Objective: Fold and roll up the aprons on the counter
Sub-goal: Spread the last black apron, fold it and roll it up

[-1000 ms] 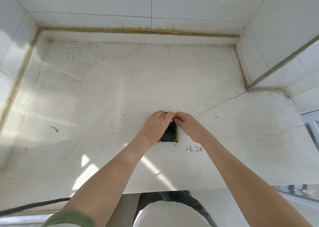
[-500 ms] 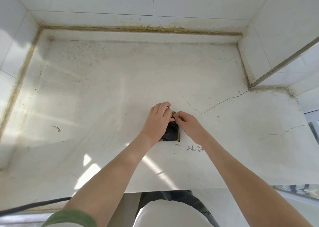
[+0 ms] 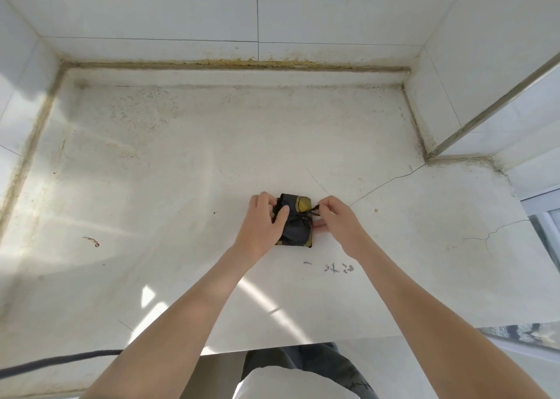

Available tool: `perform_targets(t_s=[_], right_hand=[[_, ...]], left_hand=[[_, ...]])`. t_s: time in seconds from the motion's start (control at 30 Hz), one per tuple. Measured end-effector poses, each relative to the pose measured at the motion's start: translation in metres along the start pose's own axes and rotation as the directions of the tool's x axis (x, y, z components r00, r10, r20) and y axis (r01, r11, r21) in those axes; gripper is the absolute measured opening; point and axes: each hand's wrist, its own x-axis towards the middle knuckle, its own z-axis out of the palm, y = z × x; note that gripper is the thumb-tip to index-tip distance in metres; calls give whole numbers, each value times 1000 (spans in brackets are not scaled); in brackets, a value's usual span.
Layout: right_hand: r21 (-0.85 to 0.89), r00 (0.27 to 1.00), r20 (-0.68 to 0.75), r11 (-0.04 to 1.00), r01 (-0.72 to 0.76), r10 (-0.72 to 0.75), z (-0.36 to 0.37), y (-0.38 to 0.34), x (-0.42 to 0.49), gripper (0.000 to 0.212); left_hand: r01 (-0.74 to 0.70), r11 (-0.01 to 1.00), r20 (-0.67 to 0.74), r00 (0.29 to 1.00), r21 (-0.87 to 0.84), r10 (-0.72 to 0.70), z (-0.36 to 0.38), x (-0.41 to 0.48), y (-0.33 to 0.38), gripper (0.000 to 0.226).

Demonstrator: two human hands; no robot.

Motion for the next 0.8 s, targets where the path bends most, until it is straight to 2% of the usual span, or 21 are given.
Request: perform_targets(t_s=[0.07,0.13,0.2,0.33,0.4,0.47,0.5,0.67,0.73,0.8], right_hand=[[127,1000,1,992,4,-4,-2,-8,-6,19],[248,999,1,968,36,-37,-9,-16,-11,14],[363,996,3,928,84,-91,-20,-22,-18,8],[375,979,-59,904,203,-196,-50,-34,-42,10],[316,968,-73,915,252,-241,-68,-40,-59,5],[208,948,-107,926,316,-299,-97,-48,-74,7],[153,935,-129,926,346,-329,-116,-54,-83,8],[-102,862,-225,891,442,-453,-192,-63,-119,14],[-156,827,-304,881,446,-473,-222,-52,-133,17],[-159,803,-360,879,449,-475,-254,-40,-149,15]], left_hand=[[175,977,33,984,-124,-172,3,6,16,40],[275,933,101,961,-230,-259,9,10,28,48],[366,843,188,930,-395,-316,12,12,44,49],[428,572,333,904,-699,-270,21,7,92,46],[422,503,385,905,-755,-181,31,2,119,48],[406,507,417,903,-760,-98,42,-1,151,46],[382,542,408,910,-749,-77,48,-5,173,41],[316,626,373,927,-713,-44,93,-42,256,33],[290,742,373,926,-604,-59,118,-64,293,38],[165,905,262,963,-392,-62,139,-87,330,48]])
